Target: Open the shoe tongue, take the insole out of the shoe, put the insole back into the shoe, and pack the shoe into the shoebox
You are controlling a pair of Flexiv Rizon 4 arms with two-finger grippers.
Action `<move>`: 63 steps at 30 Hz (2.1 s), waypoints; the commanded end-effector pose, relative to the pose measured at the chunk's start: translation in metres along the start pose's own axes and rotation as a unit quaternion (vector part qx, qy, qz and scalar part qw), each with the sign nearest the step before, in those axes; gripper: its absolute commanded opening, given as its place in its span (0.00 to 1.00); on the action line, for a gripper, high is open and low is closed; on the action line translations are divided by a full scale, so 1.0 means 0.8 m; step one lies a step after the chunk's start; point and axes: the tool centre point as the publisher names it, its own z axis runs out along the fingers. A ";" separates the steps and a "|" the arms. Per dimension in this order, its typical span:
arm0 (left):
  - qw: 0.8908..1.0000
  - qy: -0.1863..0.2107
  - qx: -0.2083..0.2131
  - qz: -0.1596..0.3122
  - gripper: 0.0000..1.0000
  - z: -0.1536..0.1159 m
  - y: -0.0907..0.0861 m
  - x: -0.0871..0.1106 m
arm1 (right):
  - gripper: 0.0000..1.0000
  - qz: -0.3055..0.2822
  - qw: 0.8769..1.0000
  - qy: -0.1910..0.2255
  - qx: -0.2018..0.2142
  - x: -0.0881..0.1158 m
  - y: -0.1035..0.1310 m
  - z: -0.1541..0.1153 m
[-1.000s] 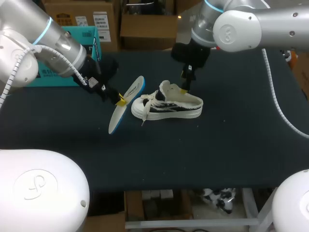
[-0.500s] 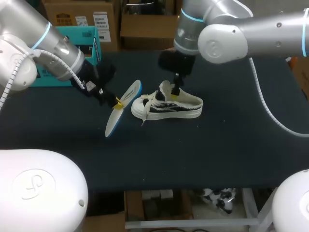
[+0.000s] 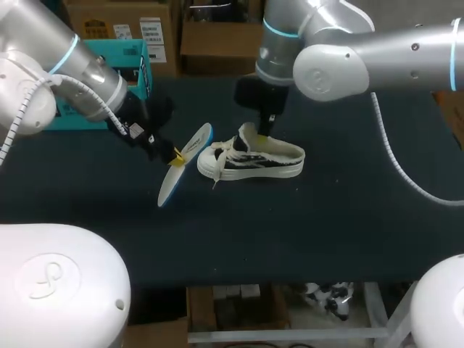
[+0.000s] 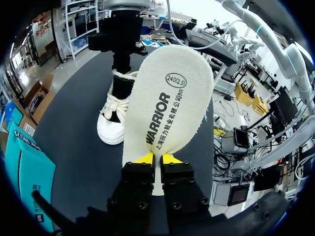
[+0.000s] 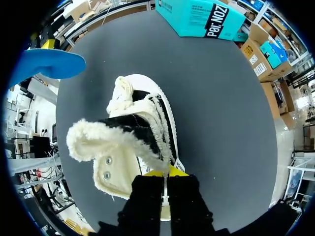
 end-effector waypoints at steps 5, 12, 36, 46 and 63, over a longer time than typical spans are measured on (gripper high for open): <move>1.000 0.019 0.009 0.020 0.00 0.004 0.000 -0.012 | 0.00 0.040 0.999 -0.012 -0.004 0.011 -0.008 -0.016; 0.997 0.045 0.022 0.059 0.00 0.007 -0.010 -0.028 | 0.00 0.139 0.990 0.013 -0.024 0.013 -0.025 -0.026; 0.968 0.134 0.040 0.209 0.00 0.036 -0.097 -0.067 | 0.00 0.351 0.923 0.031 -0.157 0.055 -0.064 -0.032; 0.975 0.127 0.006 0.181 0.00 0.040 -0.103 -0.069 | 0.00 0.351 0.923 0.031 -0.157 0.055 -0.064 -0.032; 0.968 0.148 0.032 0.200 0.00 0.039 -0.097 -0.070 | 0.00 0.414 0.894 0.058 -0.160 0.045 -0.057 -0.061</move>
